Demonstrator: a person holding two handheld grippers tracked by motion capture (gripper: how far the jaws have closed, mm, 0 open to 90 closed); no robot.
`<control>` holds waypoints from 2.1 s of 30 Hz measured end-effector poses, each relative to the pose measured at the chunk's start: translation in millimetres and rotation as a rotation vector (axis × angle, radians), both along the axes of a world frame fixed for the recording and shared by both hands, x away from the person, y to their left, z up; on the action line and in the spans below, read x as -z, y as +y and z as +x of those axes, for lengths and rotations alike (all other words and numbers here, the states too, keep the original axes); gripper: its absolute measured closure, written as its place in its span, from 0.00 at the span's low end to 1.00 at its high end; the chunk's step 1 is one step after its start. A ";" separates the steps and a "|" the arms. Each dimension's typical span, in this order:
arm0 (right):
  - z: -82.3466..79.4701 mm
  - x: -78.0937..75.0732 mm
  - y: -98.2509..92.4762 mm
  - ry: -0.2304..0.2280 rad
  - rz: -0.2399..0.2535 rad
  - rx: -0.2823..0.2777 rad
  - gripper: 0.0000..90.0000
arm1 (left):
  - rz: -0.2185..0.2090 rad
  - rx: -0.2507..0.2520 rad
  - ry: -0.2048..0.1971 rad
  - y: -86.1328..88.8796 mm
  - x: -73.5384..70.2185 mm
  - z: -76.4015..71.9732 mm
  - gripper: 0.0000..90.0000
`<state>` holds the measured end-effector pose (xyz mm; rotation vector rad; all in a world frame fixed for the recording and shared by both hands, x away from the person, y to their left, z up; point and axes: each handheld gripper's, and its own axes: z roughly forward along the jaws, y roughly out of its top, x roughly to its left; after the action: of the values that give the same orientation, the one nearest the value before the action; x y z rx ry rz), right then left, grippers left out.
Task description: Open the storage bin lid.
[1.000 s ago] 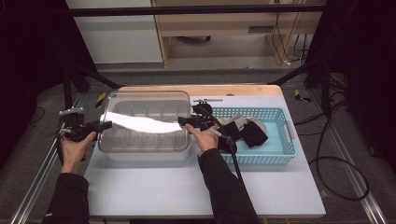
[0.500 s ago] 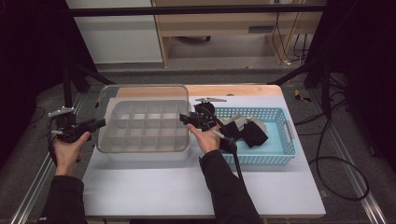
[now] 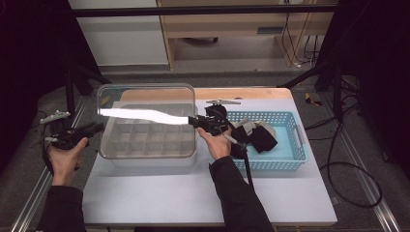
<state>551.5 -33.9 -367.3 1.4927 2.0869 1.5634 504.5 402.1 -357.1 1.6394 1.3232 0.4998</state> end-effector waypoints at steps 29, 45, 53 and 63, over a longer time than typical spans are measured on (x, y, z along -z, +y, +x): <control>-32.5 -28.0 -22.6 -0.075 0.047 -0.047 0.79 | 0.041 -0.005 -0.094 -13.1 -34.5 -42.9 0.77; -62.8 -48.3 -33.2 -0.127 0.045 -0.073 0.80 | 0.055 -0.010 -0.124 -23.4 -53.7 -71.6 0.77; -86.4 -54.8 -40.3 -0.150 0.042 -0.090 0.81 | 0.055 -0.003 -0.126 -27.9 -57.3 -90.7 0.77; -116.0 -50.8 -49.3 -0.162 0.050 -0.100 0.82 | 0.052 0.011 -0.121 -33.6 -52.6 -113.5 0.76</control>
<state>435.6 -83.2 -316.5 1.2477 2.0741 1.7206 391.0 368.5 -304.5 1.6319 1.2203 0.6214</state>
